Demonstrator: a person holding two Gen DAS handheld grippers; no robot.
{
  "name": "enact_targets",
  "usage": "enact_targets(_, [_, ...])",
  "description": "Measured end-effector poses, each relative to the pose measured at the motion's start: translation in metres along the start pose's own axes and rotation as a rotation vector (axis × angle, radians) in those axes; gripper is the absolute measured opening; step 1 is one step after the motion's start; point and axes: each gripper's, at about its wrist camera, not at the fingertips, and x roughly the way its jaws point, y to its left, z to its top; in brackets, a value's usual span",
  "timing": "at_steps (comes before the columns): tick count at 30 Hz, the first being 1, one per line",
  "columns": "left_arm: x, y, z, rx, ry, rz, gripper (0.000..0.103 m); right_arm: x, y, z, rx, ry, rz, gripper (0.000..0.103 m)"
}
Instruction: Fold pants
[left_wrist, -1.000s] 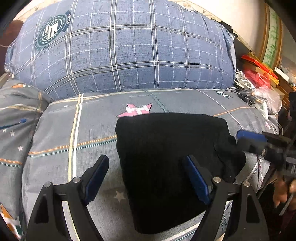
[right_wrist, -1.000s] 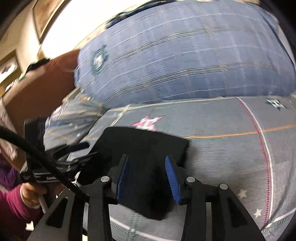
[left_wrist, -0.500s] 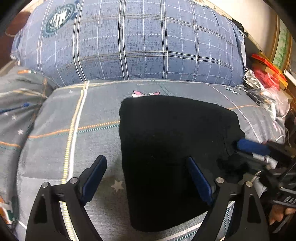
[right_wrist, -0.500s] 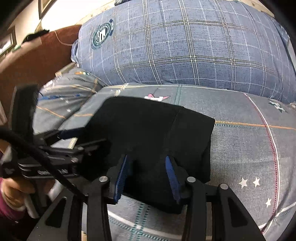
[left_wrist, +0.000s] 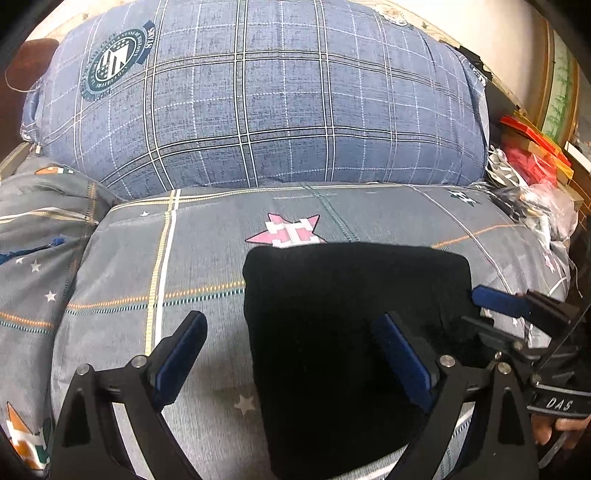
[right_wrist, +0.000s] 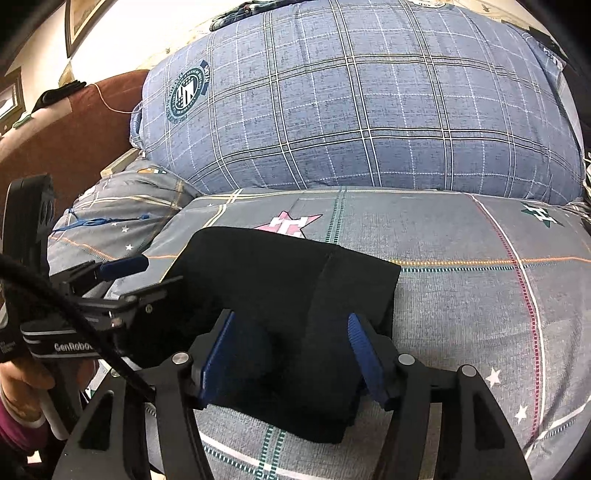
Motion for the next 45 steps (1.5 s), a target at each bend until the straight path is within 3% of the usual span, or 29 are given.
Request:
enact_targets(9, [0.034,0.002,0.011,-0.035,0.051,0.003,0.093,0.026,-0.013,0.012,0.015,0.016,0.015,0.072])
enact_targets(16, [0.055,0.011,0.010,-0.092,0.085,-0.024,0.099,0.052,-0.021,0.021,0.016,0.032,0.045,0.087])
enact_targets(19, [0.059,0.013,0.011,-0.108,0.092,-0.033,0.100,0.060,-0.022,0.020,0.001,0.032,0.037,0.088])
enact_targets(37, [0.018,0.003,-0.003,-0.095,0.036,-0.020,0.100,0.005,-0.015,0.005,0.024,-0.005,0.018,0.089])
enact_targets(45, [0.009,-0.002,-0.014,-0.090,0.047,-0.023,0.100,0.002,-0.018,-0.002,0.059,0.007,0.030,0.091])
